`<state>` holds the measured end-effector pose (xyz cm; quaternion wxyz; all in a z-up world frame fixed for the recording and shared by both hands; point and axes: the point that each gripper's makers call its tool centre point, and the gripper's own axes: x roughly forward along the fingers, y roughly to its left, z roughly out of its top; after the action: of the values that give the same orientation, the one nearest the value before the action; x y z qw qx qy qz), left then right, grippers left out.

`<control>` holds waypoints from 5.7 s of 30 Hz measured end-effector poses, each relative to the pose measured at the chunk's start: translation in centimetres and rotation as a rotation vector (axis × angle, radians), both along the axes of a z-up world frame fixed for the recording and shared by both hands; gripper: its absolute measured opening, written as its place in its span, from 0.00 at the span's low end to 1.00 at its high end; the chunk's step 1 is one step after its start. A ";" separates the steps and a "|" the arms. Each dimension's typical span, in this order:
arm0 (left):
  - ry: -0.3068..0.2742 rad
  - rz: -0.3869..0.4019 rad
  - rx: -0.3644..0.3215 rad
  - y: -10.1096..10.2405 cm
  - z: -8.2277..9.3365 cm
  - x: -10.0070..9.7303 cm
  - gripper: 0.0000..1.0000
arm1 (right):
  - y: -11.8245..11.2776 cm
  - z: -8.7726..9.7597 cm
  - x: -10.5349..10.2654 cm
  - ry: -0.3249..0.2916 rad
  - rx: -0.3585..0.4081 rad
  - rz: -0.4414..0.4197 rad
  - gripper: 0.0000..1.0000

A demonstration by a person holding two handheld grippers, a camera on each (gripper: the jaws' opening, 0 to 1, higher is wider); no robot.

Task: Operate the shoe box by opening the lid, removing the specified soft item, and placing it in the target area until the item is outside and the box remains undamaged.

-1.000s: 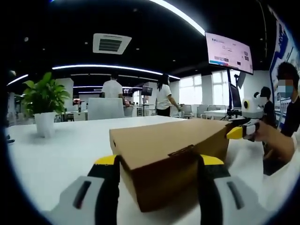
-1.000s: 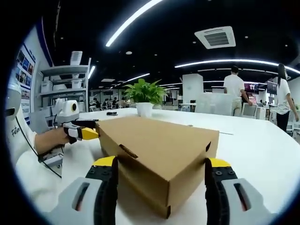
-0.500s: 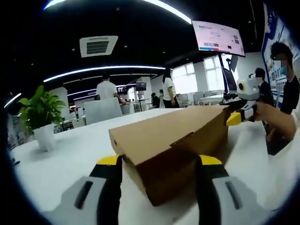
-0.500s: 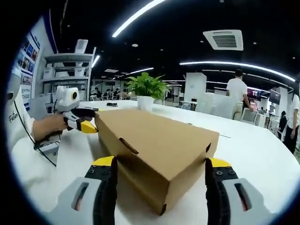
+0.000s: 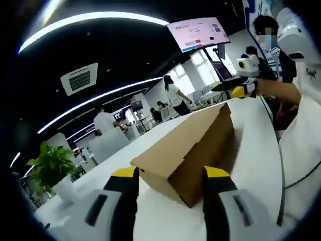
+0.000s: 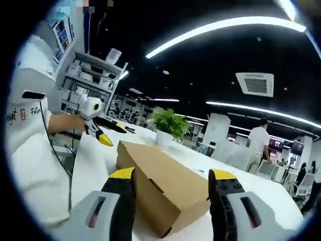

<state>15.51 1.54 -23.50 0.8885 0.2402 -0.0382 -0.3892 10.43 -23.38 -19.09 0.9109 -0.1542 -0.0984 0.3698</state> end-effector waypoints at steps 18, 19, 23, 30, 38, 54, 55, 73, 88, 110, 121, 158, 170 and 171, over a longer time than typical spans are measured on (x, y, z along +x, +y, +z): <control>0.205 -0.014 -0.219 -1.3 1.2 -0.6 0.68 | 2.4 1.0 -2.5 -0.191 -0.313 0.024 0.61; 0.197 -0.014 -0.215 -1.3 1.3 -0.6 0.69 | 2.3 1.0 -2.8 -0.201 -0.338 0.024 0.63; 0.117 0.005 -0.124 -1.2 1.3 -0.7 0.71 | 2.0 1.0 -3.7 -0.225 -0.413 0.018 0.63; -0.133 -0.057 0.109 -2.7 0.4 -2.0 0.71 | 1.5 0.4 -3.6 -0.215 -0.377 0.010 0.63; -0.182 -0.166 0.083 -4.1 2.7 -3.9 0.56 | 1.2 -1.1 -2.1 -0.187 -0.367 -0.030 0.63; -0.300 -0.025 0.295 -2.8 0.7 -1.2 0.65 | 2.0 -2.6 -1.4 -0.217 -0.516 -0.063 0.51; -0.307 -0.016 0.303 -2.6 0.7 -1.1 0.65 | 1.9 -2.5 -1.4 -0.218 -0.518 -0.067 0.51; -0.290 -0.024 0.317 -2.6 0.1 -1.5 0.61 | 1.9 -4.1 -1.3 -0.200 -0.484 -0.044 0.53; -0.273 0.050 0.420 -1.9 -2.7 -0.1 0.55 | 2.3 -6.0 -0.1 -0.186 -0.582 -0.082 0.47; -0.302 0.053 0.445 -2.4 -3.0 0.1 0.59 | 1.4 -6.5 0.3 -0.200 -0.583 -0.123 0.44; -0.281 0.078 0.467 -1.5 -4.5 1.6 0.60 | 1.4 -7.9 1.6 -0.217 -0.687 -0.146 0.45; -0.337 0.058 0.534 -2.0 -4.4 1.7 0.48 | 0.2 -7.6 2.6 -0.330 -0.905 -0.230 0.31; -0.309 0.068 0.516 -1.6 -3.6 1.4 0.33 | 0.4 -7.7 2.7 -0.332 -0.922 -0.225 0.31; -0.310 0.069 0.522 -1.6 -3.6 1.4 0.33 | 0.3 -7.8 2.7 -0.316 -0.910 -0.227 0.30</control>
<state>16.93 -0.10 -27.09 0.7930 0.5179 -0.0639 -0.3143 13.17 -23.06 -26.85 0.7596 -0.6004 -0.0465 0.2456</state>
